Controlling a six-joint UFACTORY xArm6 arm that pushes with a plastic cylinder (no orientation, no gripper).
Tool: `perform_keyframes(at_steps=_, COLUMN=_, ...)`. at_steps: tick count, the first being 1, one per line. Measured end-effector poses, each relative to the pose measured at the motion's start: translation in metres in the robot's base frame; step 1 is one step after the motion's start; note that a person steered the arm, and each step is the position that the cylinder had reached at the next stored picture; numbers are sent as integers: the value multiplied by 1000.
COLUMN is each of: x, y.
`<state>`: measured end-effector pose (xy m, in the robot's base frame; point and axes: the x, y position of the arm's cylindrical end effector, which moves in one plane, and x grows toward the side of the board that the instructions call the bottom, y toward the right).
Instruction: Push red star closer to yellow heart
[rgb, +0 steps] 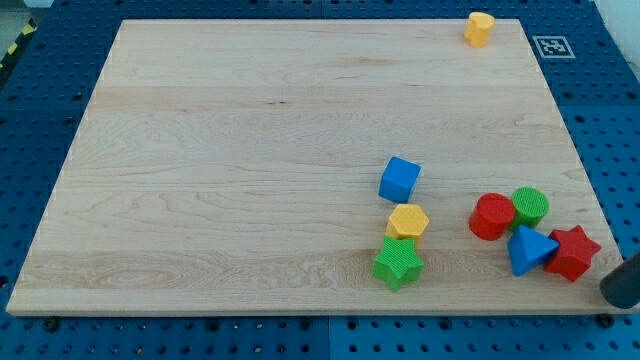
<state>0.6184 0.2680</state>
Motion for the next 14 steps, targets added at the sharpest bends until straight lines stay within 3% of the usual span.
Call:
perform_keyframes(at_steps=4, x=-19, y=-32)
perform_keyframes(at_steps=8, x=-68, y=5)
perform_keyframes(at_steps=14, x=-225, y=-78)
